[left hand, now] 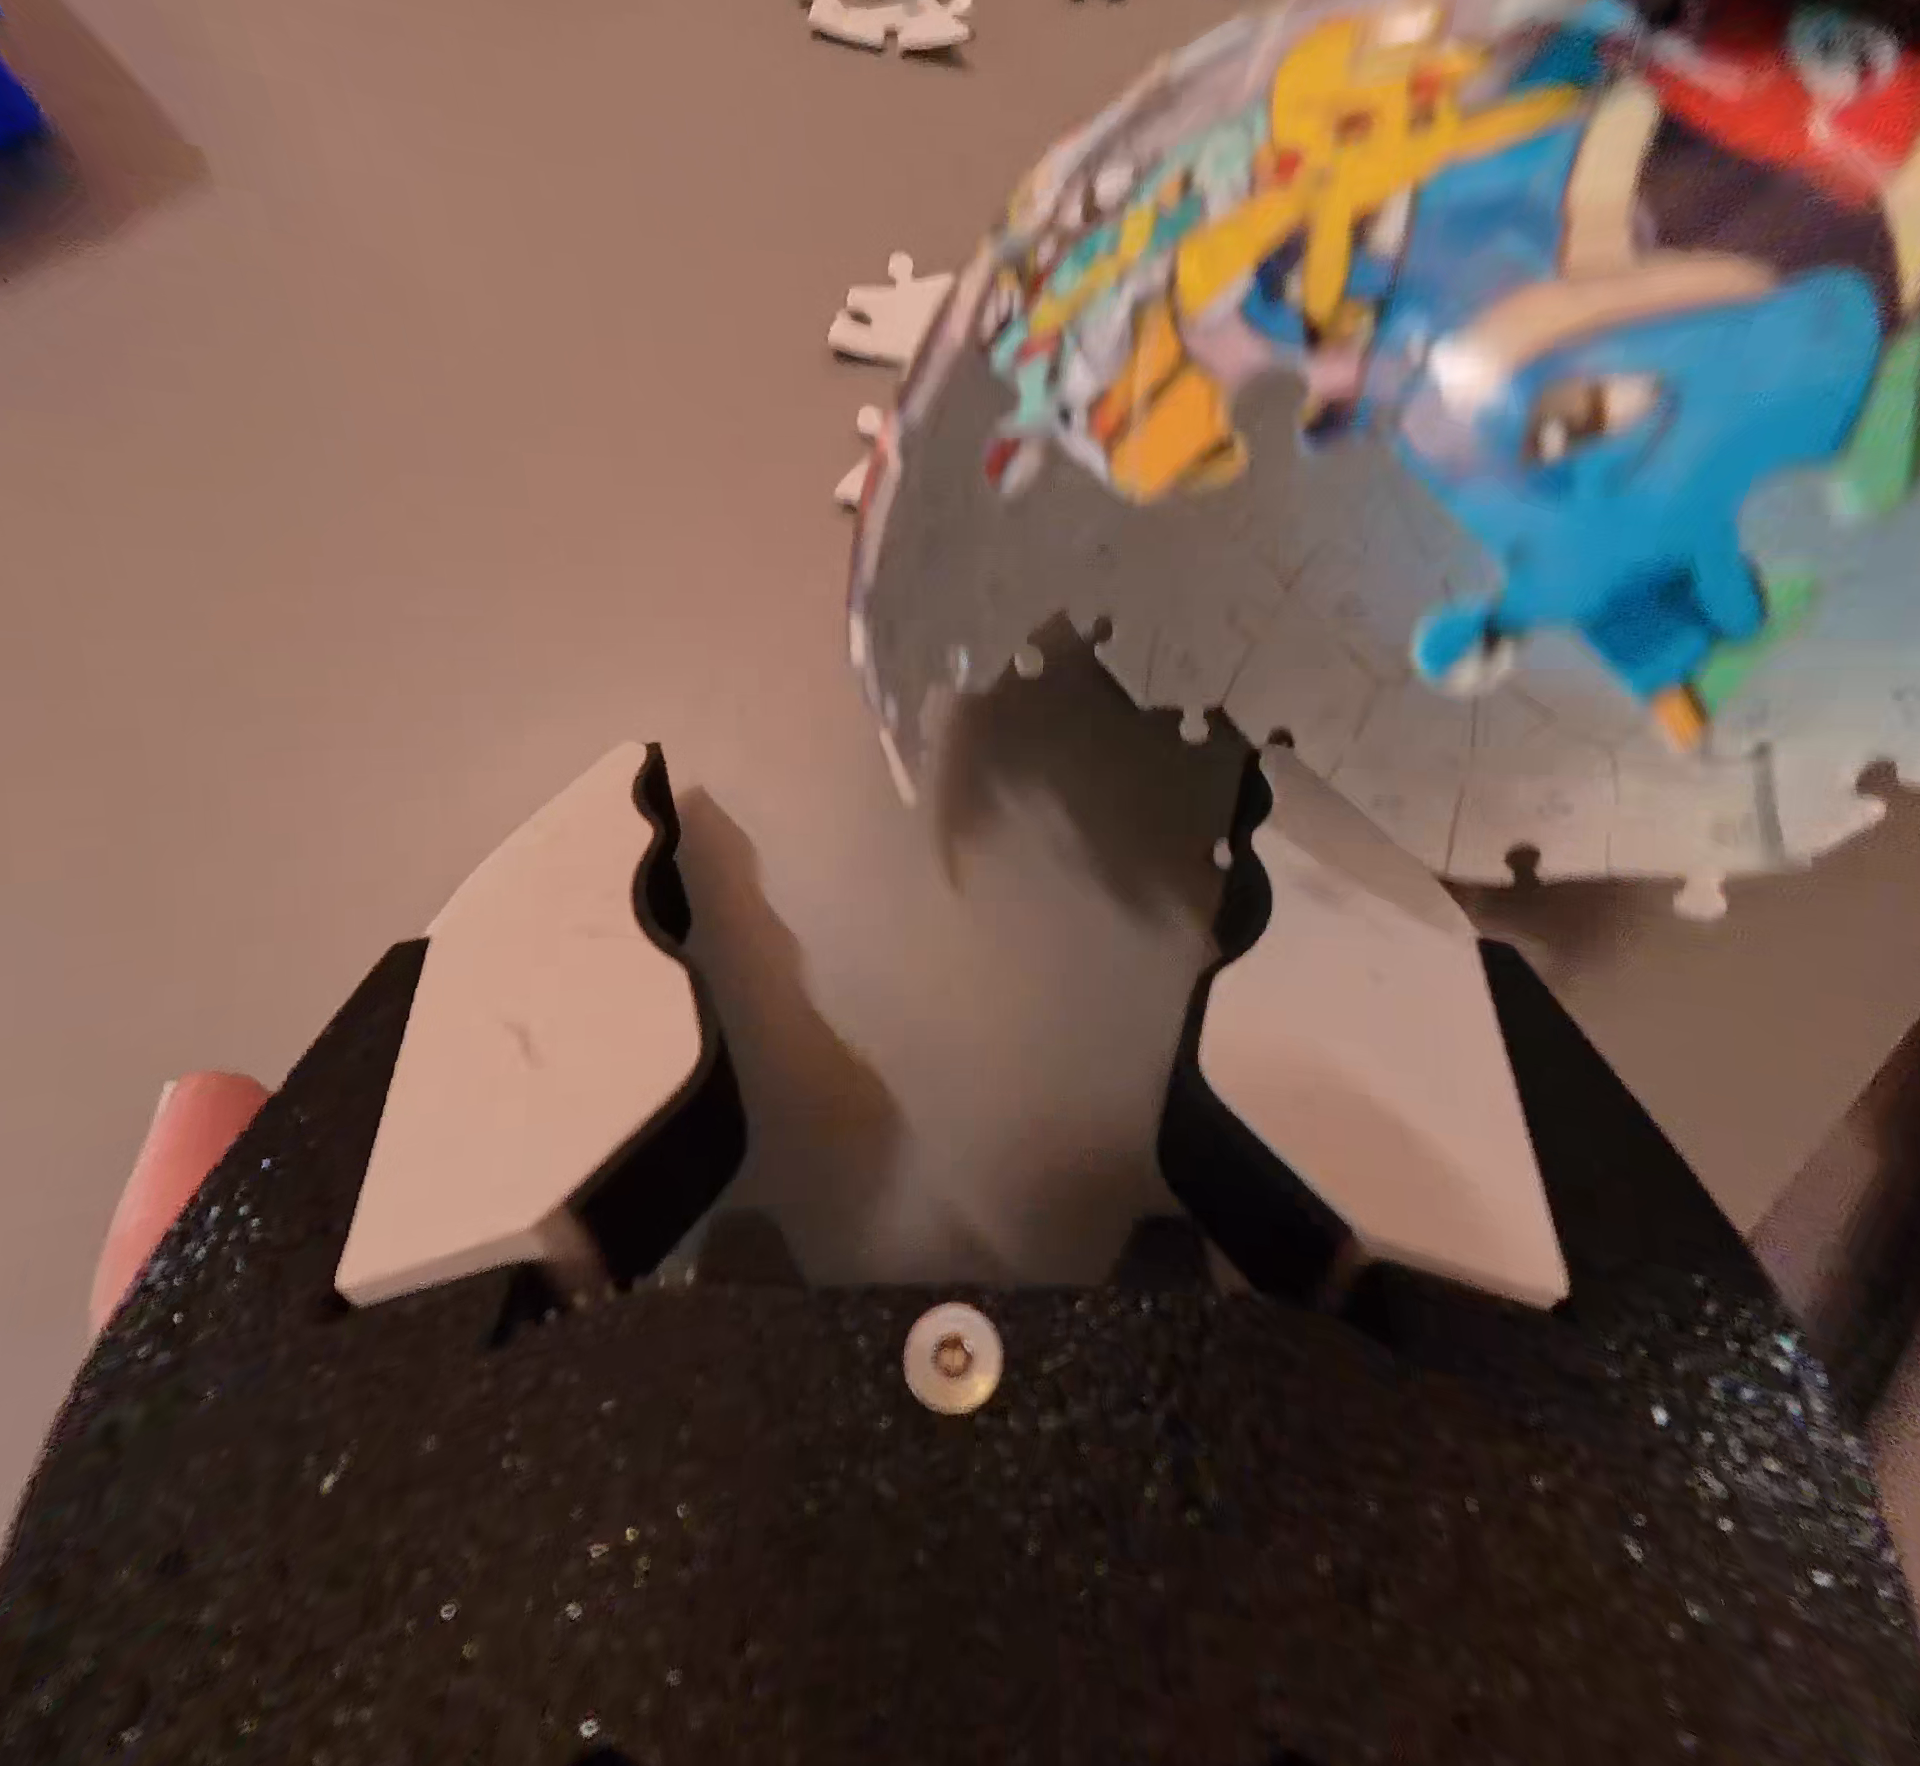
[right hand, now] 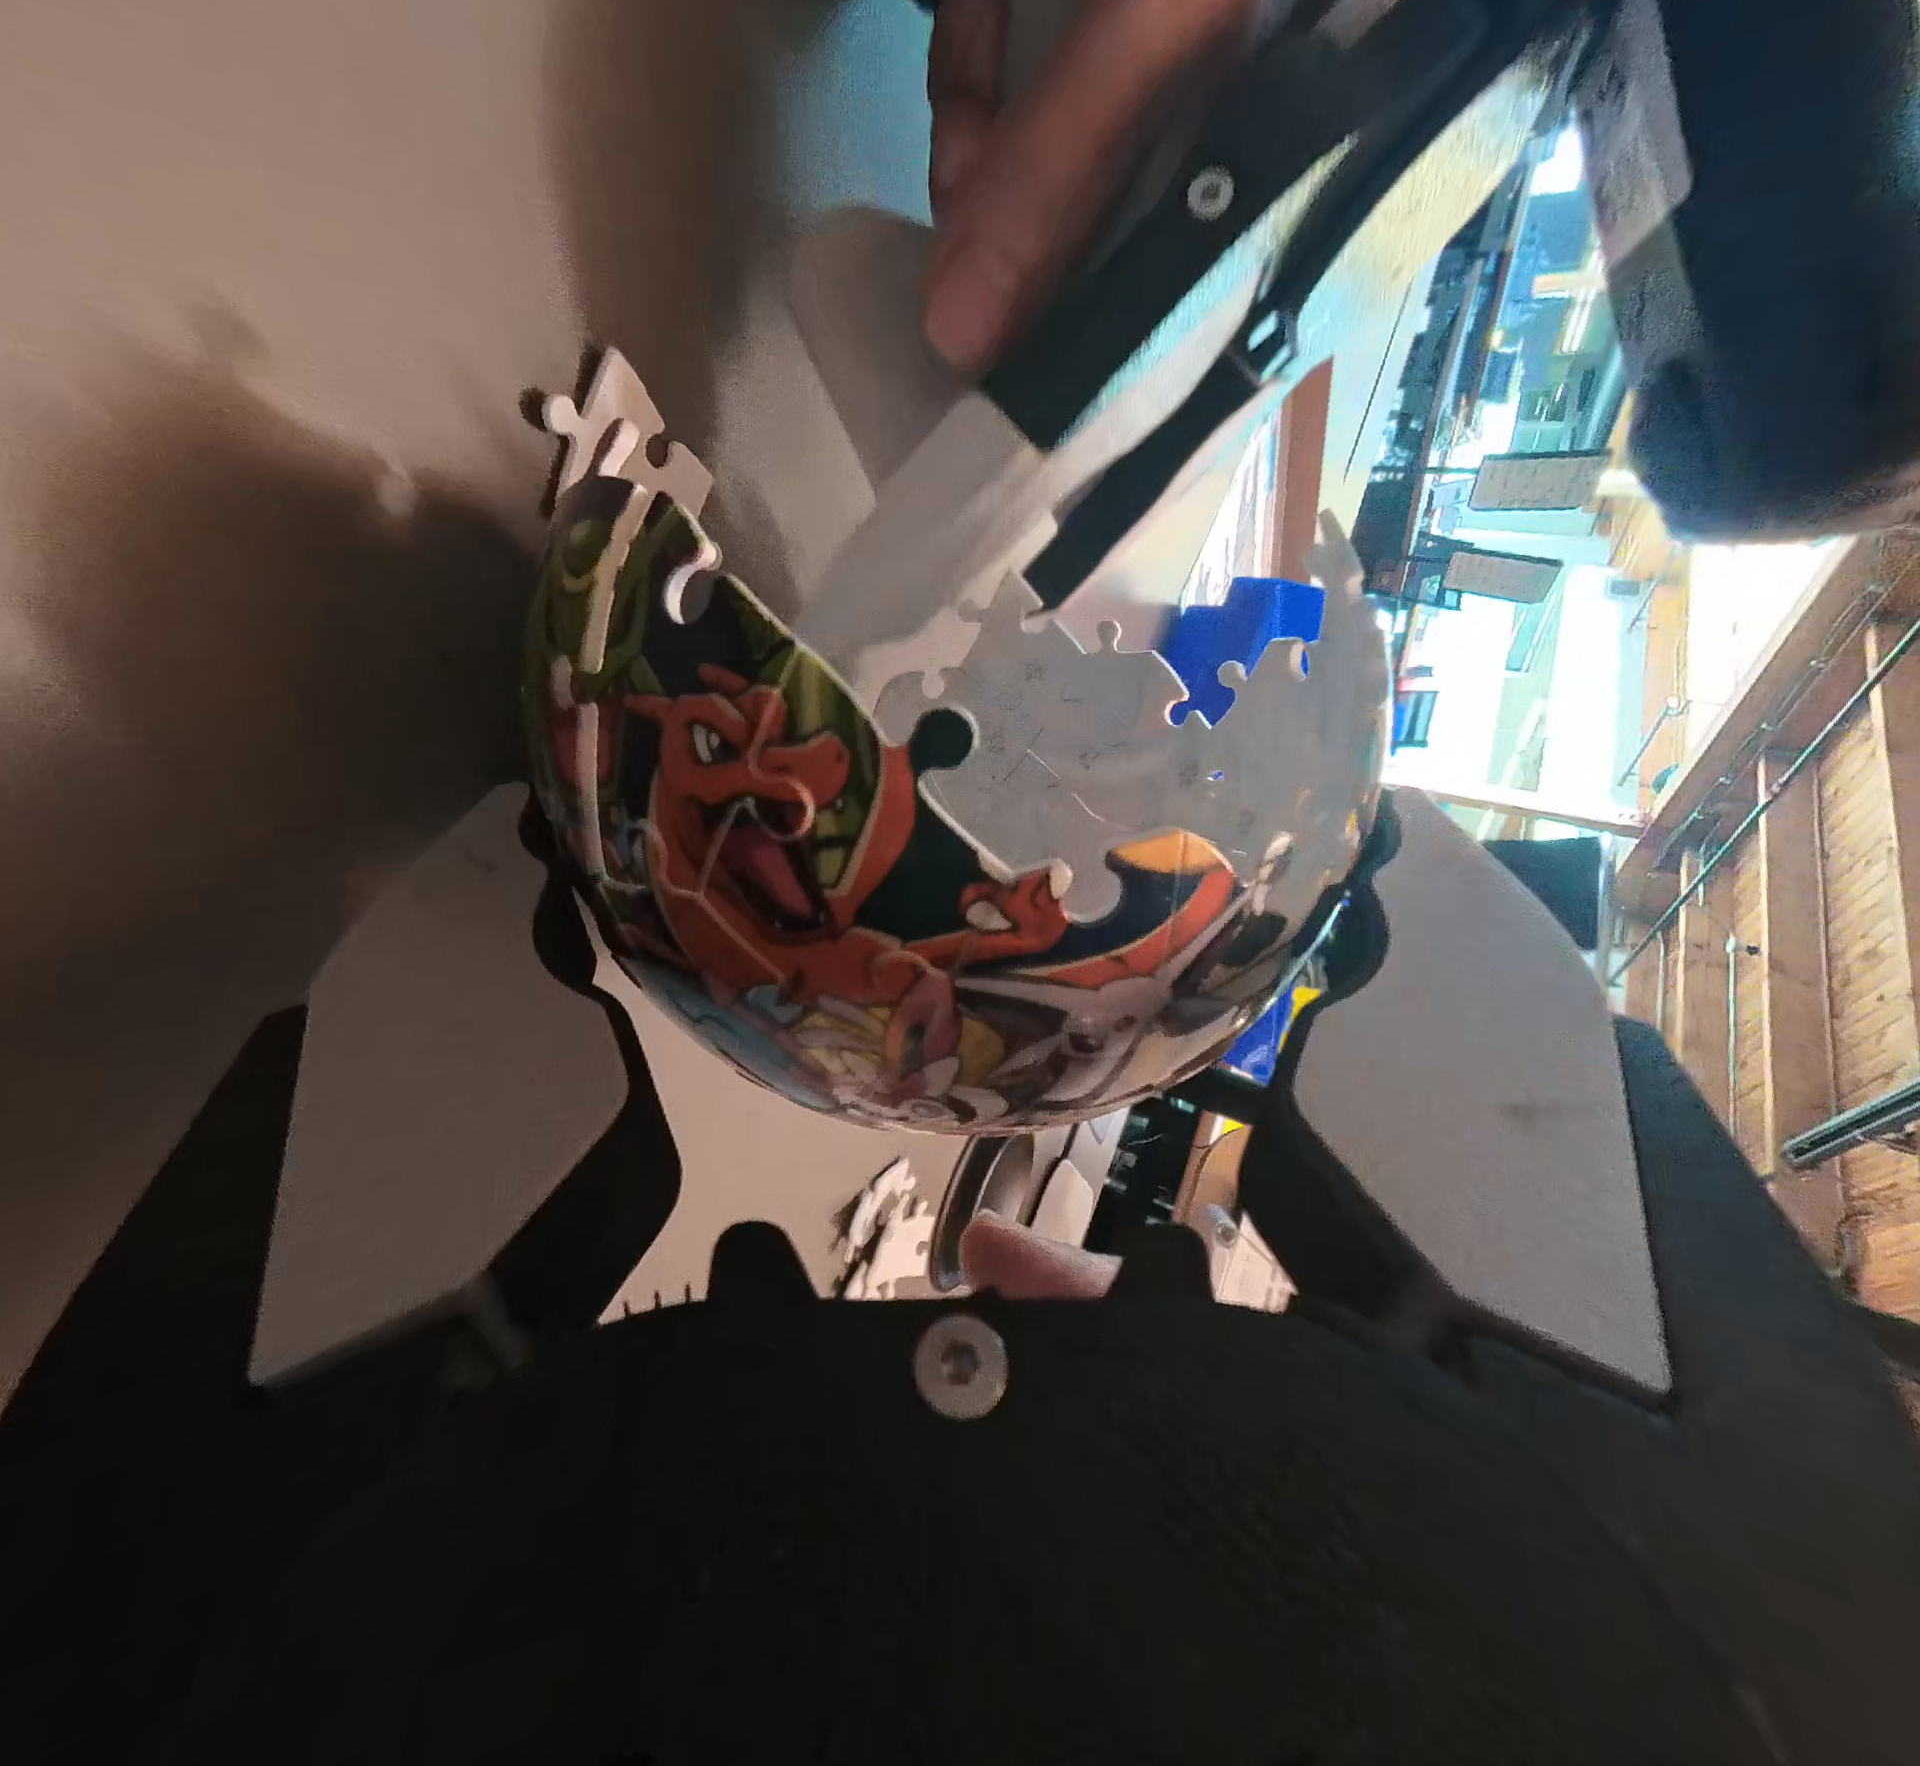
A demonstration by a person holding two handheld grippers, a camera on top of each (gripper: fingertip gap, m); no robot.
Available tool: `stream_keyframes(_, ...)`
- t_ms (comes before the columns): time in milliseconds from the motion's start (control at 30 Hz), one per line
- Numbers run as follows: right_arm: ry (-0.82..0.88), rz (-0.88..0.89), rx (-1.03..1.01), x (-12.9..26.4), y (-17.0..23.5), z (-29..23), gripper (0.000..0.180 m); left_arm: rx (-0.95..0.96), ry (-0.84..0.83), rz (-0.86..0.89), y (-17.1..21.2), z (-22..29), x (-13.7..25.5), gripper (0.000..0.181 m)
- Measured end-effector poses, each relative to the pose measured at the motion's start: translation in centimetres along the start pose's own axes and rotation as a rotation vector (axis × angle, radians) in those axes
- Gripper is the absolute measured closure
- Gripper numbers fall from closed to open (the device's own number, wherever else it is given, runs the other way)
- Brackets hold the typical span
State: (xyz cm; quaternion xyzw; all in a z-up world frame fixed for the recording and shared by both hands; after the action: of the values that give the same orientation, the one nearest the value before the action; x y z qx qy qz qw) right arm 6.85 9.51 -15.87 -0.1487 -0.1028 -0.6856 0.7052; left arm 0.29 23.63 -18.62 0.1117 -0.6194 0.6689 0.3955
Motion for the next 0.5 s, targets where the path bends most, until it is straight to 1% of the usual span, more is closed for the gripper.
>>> stream_keyframes(33,0.004,0.006,0.009,0.0,0.0,0.0,0.041,-0.004,-0.018,-0.012,0.6,0.3,0.4,0.081)
stream_keyframes(133,0.016,0.019,0.035,0.1,-0.2,-0.1,0.042,-0.039,-0.09,-0.074,2.1,1.6,1.1,0.081)
stream_keyframes(200,0.022,0.026,0.053,0.2,-0.3,-0.2,0.042,-0.054,-0.126,-0.086,2.8,2.4,1.3,0.083)
stream_keyframes(333,0.046,0.037,0.066,0.4,-0.3,-0.4,0.042,-0.103,-0.055,-0.029,3.4,4.5,2.0,0.097)
stream_keyframes(400,0.057,0.036,0.064,0.5,-0.3,-0.4,0.042,-0.142,-0.025,-0.041,3.7,5.4,2.2,0.109)
stream_keyframes(500,0.071,0.043,0.072,0.6,-0.3,-0.6,0.043,-0.063,-0.018,-0.046,3.7,6.3,1.8,0.117)
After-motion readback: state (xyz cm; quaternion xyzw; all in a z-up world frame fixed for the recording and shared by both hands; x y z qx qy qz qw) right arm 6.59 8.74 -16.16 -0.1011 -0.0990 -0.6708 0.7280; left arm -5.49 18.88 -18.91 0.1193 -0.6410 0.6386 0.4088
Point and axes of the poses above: each gripper's, where its closed fingertips meet, x back along the fingers, y out of its underside, z = x × y across the jaws, the point moved 9 cm from there along x, back along the fingers, and after that the axes turned 9 degrees about y, right-handed, at the moved point
